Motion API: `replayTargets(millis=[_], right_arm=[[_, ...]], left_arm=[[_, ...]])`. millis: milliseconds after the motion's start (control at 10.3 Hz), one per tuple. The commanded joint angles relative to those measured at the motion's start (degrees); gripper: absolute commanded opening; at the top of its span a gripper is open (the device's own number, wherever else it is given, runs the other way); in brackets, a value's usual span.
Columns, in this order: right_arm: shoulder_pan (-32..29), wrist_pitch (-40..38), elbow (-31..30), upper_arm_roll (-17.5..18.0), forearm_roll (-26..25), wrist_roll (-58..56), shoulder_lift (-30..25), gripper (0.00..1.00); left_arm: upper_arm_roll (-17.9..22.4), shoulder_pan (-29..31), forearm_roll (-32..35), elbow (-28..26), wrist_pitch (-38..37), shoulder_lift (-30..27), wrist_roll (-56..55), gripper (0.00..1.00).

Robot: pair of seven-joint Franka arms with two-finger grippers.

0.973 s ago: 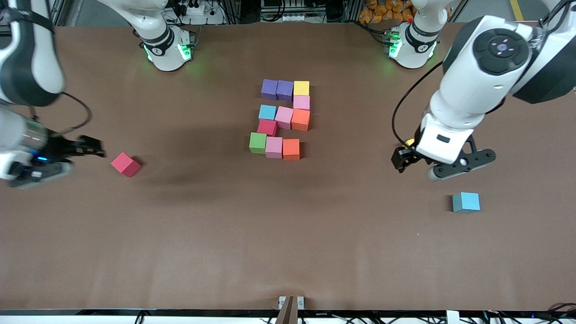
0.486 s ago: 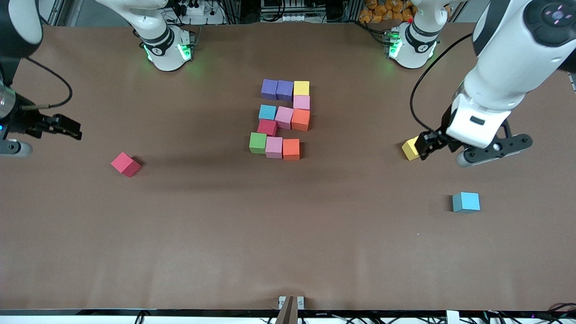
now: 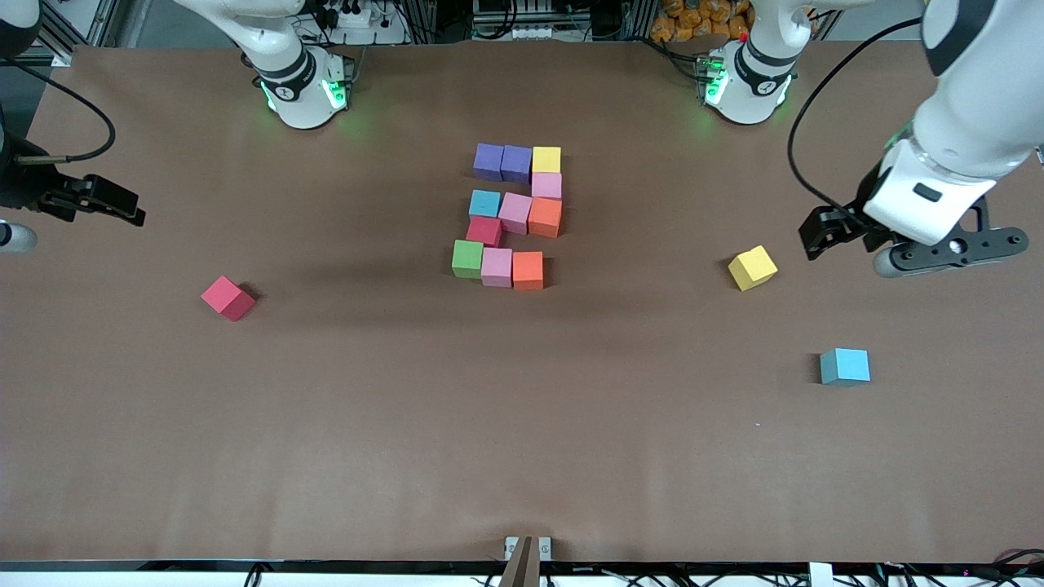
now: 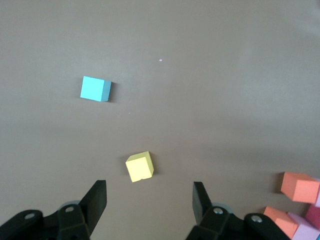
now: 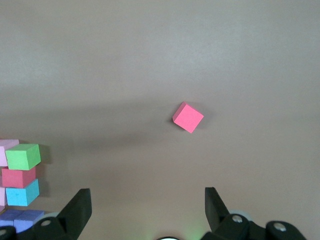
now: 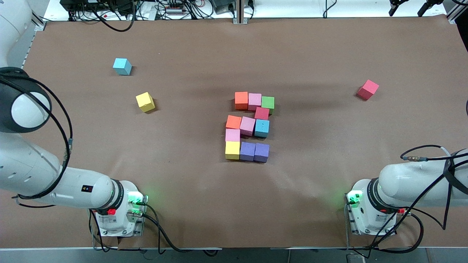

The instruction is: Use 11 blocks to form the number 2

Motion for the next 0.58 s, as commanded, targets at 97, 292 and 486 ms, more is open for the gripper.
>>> replayTargets(millis=[97, 292, 486], right_arm=[[-0.7, -0.1, -1.4, 0.1, 1.1, -2.2, -1.4, 1.00], [-1.0, 0.4, -1.4, -0.2, 1.1, -4.5, -1.0, 1.00], [-0.9, 0.3, -1.5, -0.2, 1.1, -4.8, -1.1, 1.00]], left_arm=[[11.5, -7.7, -3.3, -0.9, -2.6, -2.1, 3.5, 0.78], [11.6, -6.6, -3.4, -1.0, -2.6, -2.1, 9.5, 0.78], [11.8, -6.6, -3.3, -0.7, -2.6, -2.0, 12.5, 0.78]])
